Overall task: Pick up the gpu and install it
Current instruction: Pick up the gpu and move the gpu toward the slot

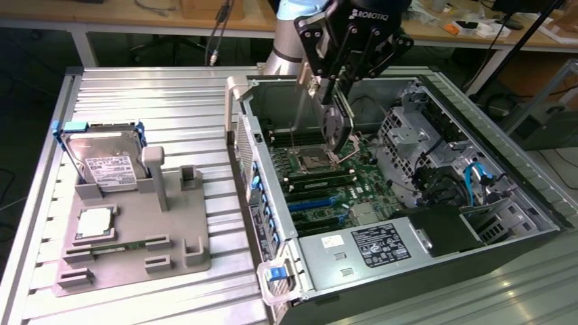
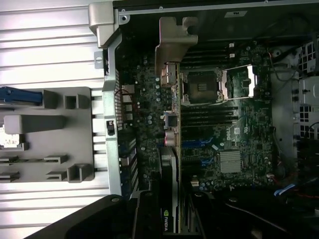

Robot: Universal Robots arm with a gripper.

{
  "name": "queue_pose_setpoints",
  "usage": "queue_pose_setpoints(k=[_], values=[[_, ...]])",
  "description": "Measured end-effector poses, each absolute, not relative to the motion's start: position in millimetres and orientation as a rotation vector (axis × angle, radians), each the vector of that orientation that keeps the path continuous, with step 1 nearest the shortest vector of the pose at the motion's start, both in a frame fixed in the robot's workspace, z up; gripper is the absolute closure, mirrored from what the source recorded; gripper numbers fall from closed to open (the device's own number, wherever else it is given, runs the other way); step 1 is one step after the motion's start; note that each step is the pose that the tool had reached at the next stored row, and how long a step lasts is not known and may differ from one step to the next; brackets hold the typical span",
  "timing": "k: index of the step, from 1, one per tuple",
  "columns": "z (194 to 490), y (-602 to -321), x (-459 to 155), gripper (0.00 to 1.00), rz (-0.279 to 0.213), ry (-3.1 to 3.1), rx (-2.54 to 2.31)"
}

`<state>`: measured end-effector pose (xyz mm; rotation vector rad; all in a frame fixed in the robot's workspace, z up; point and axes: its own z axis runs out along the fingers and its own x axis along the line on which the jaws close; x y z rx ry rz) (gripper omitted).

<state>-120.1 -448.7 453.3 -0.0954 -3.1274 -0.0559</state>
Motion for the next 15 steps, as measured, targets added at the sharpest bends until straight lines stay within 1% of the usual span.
queue_pose_setpoints(k=[15], values=[[453, -449, -98, 0.73, -0.056, -3.128, -0.077]])
